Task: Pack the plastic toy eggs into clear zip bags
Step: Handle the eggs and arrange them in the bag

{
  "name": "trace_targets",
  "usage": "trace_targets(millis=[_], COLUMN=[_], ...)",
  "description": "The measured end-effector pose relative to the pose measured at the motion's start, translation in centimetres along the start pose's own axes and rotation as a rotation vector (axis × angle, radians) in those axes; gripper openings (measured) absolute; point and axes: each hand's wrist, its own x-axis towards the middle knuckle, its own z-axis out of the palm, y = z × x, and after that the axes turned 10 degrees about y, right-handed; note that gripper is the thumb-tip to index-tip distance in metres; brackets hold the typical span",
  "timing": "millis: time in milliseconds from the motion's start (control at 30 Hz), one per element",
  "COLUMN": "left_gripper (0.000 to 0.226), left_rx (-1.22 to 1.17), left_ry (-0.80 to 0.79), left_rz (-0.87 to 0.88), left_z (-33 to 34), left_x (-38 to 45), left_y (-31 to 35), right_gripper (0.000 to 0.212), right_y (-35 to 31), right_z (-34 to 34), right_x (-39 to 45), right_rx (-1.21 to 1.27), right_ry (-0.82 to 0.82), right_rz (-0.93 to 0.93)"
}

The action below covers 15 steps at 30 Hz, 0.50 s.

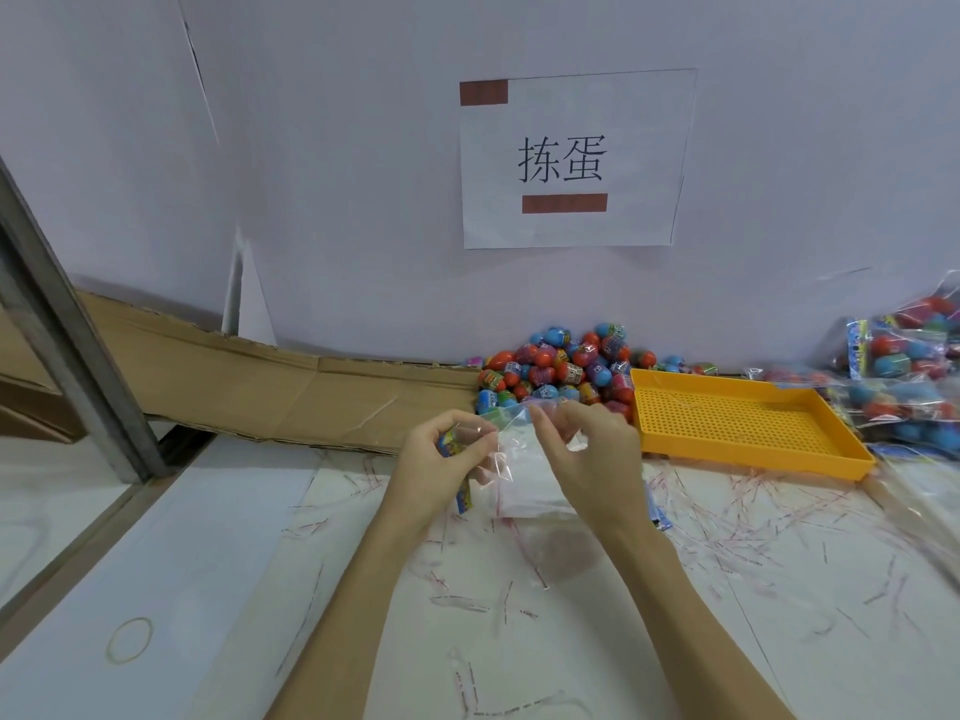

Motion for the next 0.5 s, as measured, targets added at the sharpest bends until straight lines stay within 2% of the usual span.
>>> trace_targets(millis=[100, 200, 333, 400, 500], left_gripper=[0.01, 0.004, 0.012, 0.015, 0.026], left_rx=[0.074, 0.134, 0.144, 0.133, 0.15], left_ry=[0.007, 0.05, 0.091, 0.084, 0.085], left_rz=[-0.003, 0.064, 0.147, 0.139, 0.162], left_z=[-0.2, -0.5, -0.6, -0.7, -0.8], left_x=[0.0, 0.1, 0.3, 0.3, 0.3], left_y=[-0.3, -0.2, -0.2, -0.3, -0.4], right_gripper=[0.027, 0.024, 0.025, 0.027, 0.039], right_y=[-0.4, -0.6, -1.0, -1.0, -1.0], right_z=[0.0, -0.4, -1.1, -1.4, -1.6], right_x=[0.1, 0.4, 0.7, 0.8, 0.9], right_rx=[0.207, 0.396, 0.775, 0.858, 0.846], right_ry=[-0.136, -0.226, -0.364, -0.455, -0.574], right_rz=[0.24, 0.39, 0.707, 0.825, 0.887])
